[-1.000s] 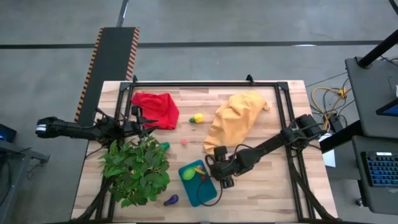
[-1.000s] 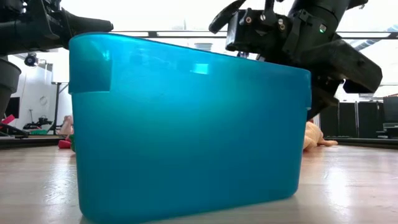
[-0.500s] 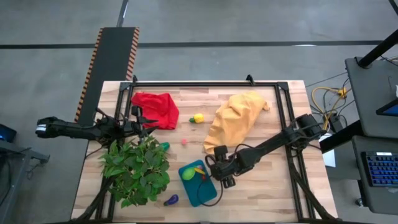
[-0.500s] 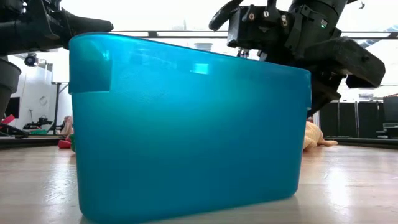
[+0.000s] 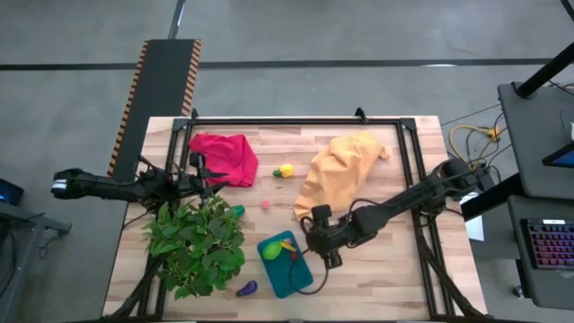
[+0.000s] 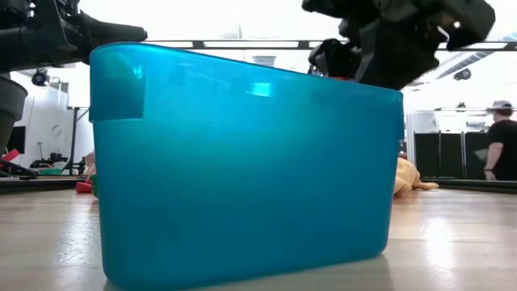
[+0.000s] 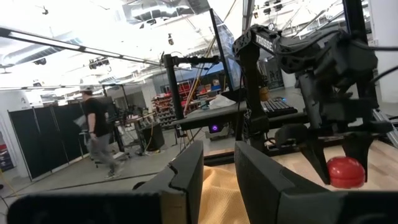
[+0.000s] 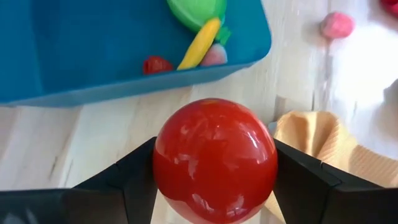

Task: Pick and placing Produce into tupperware
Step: Put the tomato into the bin

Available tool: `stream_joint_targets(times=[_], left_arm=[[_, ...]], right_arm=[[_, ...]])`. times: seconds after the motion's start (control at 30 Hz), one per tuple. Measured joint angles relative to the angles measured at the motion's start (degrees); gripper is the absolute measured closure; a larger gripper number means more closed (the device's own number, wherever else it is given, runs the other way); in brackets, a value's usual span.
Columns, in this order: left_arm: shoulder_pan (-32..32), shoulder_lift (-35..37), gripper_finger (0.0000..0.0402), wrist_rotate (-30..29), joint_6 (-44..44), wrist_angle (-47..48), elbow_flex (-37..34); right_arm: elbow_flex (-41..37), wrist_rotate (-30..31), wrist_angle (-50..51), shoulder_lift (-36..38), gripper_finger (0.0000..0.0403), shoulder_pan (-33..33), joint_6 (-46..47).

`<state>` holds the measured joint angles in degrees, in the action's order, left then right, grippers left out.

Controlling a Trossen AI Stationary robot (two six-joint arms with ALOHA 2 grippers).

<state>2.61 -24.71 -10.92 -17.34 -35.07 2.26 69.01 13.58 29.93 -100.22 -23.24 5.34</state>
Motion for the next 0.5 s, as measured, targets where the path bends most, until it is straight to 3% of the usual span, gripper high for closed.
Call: stream_joint_targets(times=[0.5], left_arm=[[0.0,0.0,0.0323,0.0,0.0,0.0,0.0]], right_arm=[[0.0,0.0,-0.7,2.5,0.0156,0.0,-1.9]])
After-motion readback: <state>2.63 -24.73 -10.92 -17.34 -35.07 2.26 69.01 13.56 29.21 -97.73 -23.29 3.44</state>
